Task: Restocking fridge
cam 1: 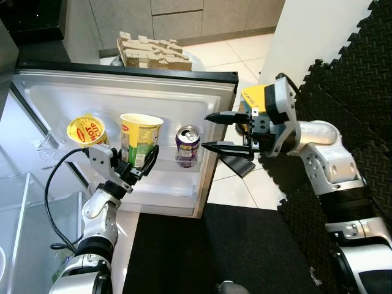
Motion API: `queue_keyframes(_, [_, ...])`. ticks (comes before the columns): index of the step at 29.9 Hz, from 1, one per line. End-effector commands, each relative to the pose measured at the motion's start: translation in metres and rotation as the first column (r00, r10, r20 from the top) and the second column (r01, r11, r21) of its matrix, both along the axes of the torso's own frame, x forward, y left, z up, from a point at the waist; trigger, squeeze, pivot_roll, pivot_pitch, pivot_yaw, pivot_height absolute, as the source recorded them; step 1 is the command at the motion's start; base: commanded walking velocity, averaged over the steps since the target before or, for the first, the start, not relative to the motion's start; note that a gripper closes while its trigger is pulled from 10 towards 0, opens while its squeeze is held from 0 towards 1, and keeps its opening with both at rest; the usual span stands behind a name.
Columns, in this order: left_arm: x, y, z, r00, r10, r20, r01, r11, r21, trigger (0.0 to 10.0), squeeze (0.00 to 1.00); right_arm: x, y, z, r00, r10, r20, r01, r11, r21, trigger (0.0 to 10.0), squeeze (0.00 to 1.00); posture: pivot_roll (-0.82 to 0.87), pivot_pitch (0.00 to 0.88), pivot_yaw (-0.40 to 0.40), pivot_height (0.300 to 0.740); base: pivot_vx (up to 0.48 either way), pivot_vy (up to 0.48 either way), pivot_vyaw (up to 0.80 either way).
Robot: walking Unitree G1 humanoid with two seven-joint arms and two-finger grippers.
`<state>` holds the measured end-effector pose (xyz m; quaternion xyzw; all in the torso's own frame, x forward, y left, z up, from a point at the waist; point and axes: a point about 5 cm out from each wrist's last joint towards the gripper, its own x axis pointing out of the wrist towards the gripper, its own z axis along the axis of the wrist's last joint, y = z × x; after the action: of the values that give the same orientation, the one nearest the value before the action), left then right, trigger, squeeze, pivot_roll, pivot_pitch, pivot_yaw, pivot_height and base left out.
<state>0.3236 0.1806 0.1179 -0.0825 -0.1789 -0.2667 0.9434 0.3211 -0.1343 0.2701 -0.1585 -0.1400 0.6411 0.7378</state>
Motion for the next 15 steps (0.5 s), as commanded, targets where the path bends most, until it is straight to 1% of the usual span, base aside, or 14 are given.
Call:
queue_keyframes(1, [-0.003, 0.001, -0.001, 0.999, -0.038, -0.005, 0.038, 0.999, -0.001, 10.0, 0.0, -0.004, 0.002, -0.002, 0.999, 0.034, -0.009, -0.034, 0.999, -0.024, 10.0, 0.0, -0.19, 0.116, 0.014, 0.74, 0.0, 0.0, 0.0])
queue_keyframes(2, [-0.004, -0.002, -0.001, 0.998, -0.066, -0.004, 0.066, 0.998, -0.004, 10.0, 0.0, -0.005, 0.002, -0.002, 0.999, 0.042, -0.01, -0.043, 0.999, -0.031, 10.0, 0.0, -0.19, 0.115, 0.013, 0.74, 0.0, 0.0, 0.0])
queue_keyframes(3, [-0.006, -0.007, -0.003, 0.993, -0.118, -0.009, 0.118, 0.993, 0.002, 10.0, 0.0, -0.008, 0.002, -0.002, 0.998, 0.067, -0.015, -0.068, 0.997, -0.048, 10.0, 0.0, -0.19, 0.111, 0.013, 0.74, 0.0, 0.0, 0.0])
queue_keyframes(5, [-0.009, -0.016, -0.005, 0.983, -0.183, -0.02, 0.183, 0.983, 0.006, 10.0, 0.0, -0.014, 0.003, -0.002, 0.993, 0.114, -0.031, -0.116, 0.99, -0.081, 10.0, 0.0, -0.19, 0.107, 0.016, 0.74, 0.0, 0.0, 0.0])
queue_keyframes(7, [-0.01, -0.022, -0.006, 0.975, -0.222, -0.023, 0.222, 0.975, 0.002, 10.0, 0.0, -0.018, 0.005, -0.004, 0.988, 0.149, -0.045, -0.154, 0.982, -0.112, 10.0, 0.0, -0.19, 0.101, 0.016, 0.74, 0.0, 0.0, 0.0])
queue_keyframes(8, [-0.01, -0.022, -0.006, 0.975, -0.222, -0.023, 0.222, 0.975, 0.002, 10.0, 0.0, -0.018, 0.005, -0.004, 0.988, 0.149, -0.045, -0.154, 0.982, -0.112, 10.0, 0.0, -0.19, 0.101, 0.016, 0.74, 0.0, 0.0, 0.0])
queue_keyframes(11, [-0.012, -0.031, -0.004, 0.958, -0.288, -0.018, 0.287, 0.958, -0.015, 10.0, 0.0, -0.02, 0.006, -0.006, 0.984, 0.169, -0.051, -0.175, 0.974, -0.145, 10.0, 0.0, -0.19, 0.095, 0.013, 0.74, 0.0, 0.0, 0.0])
queue_keyframes(12, [-0.012, -0.031, -0.004, 0.958, -0.288, -0.018, 0.287, 0.958, -0.015, 10.0, 0.0, -0.02, 0.006, -0.006, 0.984, 0.169, -0.051, -0.175, 0.974, -0.145, 10.0, 0.0, -0.19, 0.095, 0.013, 0.74, 0.0, 0.0, 0.0])
queue_keyframes(13, [-0.013, -0.034, -0.004, 0.948, -0.317, -0.021, 0.316, 0.948, -0.033, 10.0, 0.0, -0.021, 0.006, -0.006, 0.984, 0.172, -0.05, -0.178, 0.972, -0.154, 10.0, 0.0, -0.19, 0.092, 0.013, 0.74, 0.0, 0.0, 0.0])
queue_keyframes(15, [-0.018, -0.04, -0.007, 0.928, -0.37, -0.034, 0.369, 0.928, -0.042, 10.0, 0.0, -0.022, 0.006, -0.004, 0.983, 0.178, -0.043, -0.183, 0.965, -0.186, 10.0, 0.0, -0.2, 0.09, 0.014, 0.74, 0.0, 0.0, 0.0])
